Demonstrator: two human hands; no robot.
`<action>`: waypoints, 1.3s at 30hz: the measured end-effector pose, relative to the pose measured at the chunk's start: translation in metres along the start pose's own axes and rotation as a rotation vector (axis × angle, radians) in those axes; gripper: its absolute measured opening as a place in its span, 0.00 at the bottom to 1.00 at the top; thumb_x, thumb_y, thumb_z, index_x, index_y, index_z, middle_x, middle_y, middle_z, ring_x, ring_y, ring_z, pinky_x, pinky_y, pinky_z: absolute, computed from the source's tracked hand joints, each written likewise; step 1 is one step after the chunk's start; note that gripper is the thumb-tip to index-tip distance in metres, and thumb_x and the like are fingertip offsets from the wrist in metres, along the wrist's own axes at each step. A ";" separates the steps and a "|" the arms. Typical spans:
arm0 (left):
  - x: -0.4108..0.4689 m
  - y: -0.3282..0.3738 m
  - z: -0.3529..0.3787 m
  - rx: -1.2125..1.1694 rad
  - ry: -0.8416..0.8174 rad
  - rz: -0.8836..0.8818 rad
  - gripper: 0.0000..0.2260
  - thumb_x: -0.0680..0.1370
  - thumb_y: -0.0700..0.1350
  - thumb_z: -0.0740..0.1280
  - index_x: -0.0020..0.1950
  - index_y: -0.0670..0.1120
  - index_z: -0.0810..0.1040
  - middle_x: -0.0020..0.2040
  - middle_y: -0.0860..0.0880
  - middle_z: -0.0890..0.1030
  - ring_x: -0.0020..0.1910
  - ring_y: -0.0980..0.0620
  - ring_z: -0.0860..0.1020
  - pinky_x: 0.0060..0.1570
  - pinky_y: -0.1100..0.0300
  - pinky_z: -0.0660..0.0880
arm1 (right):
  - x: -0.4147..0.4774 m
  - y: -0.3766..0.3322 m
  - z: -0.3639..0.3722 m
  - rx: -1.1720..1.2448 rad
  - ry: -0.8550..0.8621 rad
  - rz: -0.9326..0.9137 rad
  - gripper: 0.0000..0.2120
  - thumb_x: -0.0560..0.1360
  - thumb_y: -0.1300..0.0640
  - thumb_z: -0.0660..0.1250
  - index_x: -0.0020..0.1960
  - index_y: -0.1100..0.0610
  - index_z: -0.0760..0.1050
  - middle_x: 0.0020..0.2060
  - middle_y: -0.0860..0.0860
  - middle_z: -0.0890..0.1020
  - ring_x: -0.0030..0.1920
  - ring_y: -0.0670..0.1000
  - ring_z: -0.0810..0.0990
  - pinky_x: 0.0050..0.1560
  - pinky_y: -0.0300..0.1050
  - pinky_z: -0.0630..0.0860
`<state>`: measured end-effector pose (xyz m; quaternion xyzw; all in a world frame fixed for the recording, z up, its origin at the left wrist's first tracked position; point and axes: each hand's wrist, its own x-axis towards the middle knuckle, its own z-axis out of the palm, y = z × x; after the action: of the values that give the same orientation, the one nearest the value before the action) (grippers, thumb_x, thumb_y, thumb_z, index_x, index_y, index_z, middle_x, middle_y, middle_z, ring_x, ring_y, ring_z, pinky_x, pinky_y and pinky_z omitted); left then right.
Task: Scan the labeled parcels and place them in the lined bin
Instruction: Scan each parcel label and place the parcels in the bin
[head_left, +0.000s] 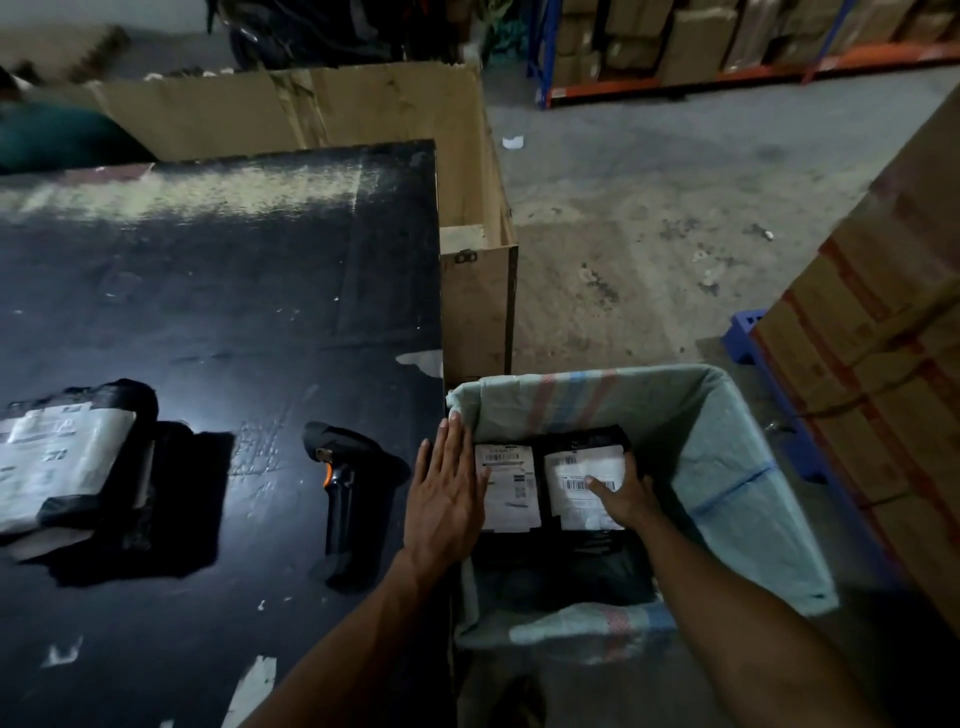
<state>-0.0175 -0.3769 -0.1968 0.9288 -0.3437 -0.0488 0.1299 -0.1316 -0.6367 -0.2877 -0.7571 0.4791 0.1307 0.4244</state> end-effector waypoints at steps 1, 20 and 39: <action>0.000 -0.001 -0.002 -0.003 -0.010 0.018 0.27 0.86 0.54 0.45 0.82 0.43 0.47 0.82 0.47 0.44 0.82 0.50 0.43 0.80 0.50 0.44 | -0.005 -0.002 -0.004 -0.020 -0.004 -0.022 0.45 0.76 0.36 0.66 0.82 0.46 0.44 0.81 0.59 0.54 0.78 0.64 0.58 0.75 0.59 0.61; 0.025 -0.105 -0.202 -0.109 -0.104 0.266 0.22 0.84 0.41 0.61 0.78 0.39 0.64 0.78 0.40 0.65 0.79 0.44 0.60 0.78 0.52 0.58 | -0.173 -0.234 -0.024 -0.287 0.208 -0.739 0.27 0.82 0.39 0.58 0.71 0.57 0.73 0.71 0.56 0.74 0.69 0.56 0.74 0.65 0.50 0.70; -0.077 -0.436 -0.208 -0.584 0.114 -0.607 0.43 0.67 0.73 0.67 0.69 0.41 0.71 0.64 0.38 0.80 0.64 0.38 0.78 0.63 0.46 0.75 | -0.300 -0.410 0.299 -0.283 -0.119 -0.732 0.37 0.78 0.32 0.58 0.77 0.57 0.63 0.73 0.60 0.72 0.72 0.62 0.71 0.69 0.52 0.69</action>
<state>0.2339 0.0346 -0.1161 0.9132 -0.0185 -0.1288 0.3861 0.1217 -0.1487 -0.0750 -0.9200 0.1295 0.0792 0.3612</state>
